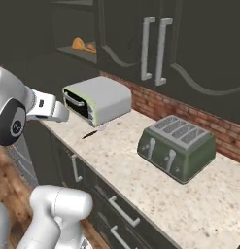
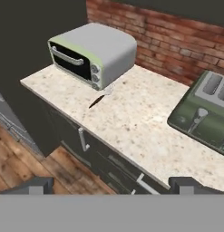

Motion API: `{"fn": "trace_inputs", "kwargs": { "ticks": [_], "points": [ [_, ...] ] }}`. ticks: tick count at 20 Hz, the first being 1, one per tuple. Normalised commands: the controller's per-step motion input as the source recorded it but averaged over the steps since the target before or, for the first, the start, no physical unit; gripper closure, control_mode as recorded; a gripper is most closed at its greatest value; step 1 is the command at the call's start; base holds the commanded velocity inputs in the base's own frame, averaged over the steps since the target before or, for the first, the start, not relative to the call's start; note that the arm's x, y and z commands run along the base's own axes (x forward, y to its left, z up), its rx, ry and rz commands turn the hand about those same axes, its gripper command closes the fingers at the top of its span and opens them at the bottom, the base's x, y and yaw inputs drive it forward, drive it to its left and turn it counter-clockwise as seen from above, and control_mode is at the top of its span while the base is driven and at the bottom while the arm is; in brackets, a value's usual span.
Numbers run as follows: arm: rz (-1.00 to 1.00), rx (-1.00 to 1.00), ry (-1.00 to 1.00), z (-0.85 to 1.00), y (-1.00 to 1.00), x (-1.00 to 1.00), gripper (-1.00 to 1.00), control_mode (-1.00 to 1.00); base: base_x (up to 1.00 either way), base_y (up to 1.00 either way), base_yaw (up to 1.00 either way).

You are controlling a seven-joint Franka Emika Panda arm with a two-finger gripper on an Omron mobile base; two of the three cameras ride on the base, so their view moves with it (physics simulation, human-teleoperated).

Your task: Organize the utensils by type. Pick up the wooden spoons from the counter and place them in the open cabinet. Then pick up the metallic utensils from the counter and place them in the open drawer.

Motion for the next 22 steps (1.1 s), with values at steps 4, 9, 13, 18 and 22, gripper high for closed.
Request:
{"fn": "trace_inputs", "kwargs": {
  "ticks": [4, 9, 13, 18, 22],
  "points": [
    [0.0, 0.0, 0.0, 0.0, 0.0, 0.0, -1.0, 1.0, 0.0, 0.02, -0.34],
    [0.0, 0.0, 0.0, 0.0, 0.0, 0.0, -1.0, 1.0, 0.05, 0.09, -0.14],
    [0.0, 0.0, 0.0, 0.0, 0.0, 0.0, -1.0, 1.0, 0.12, 0.42, -0.3],
    [0.0, 0.0, 0.0, 0.0, 0.0, 0.0, -1.0, 1.0, 0.11, 0.52, -0.33],
    [0.0, 0.0, 0.0, 0.0, 0.0, 0.0, -1.0, 1.0, 0.01, 0.61, -0.34]
  ]
}}
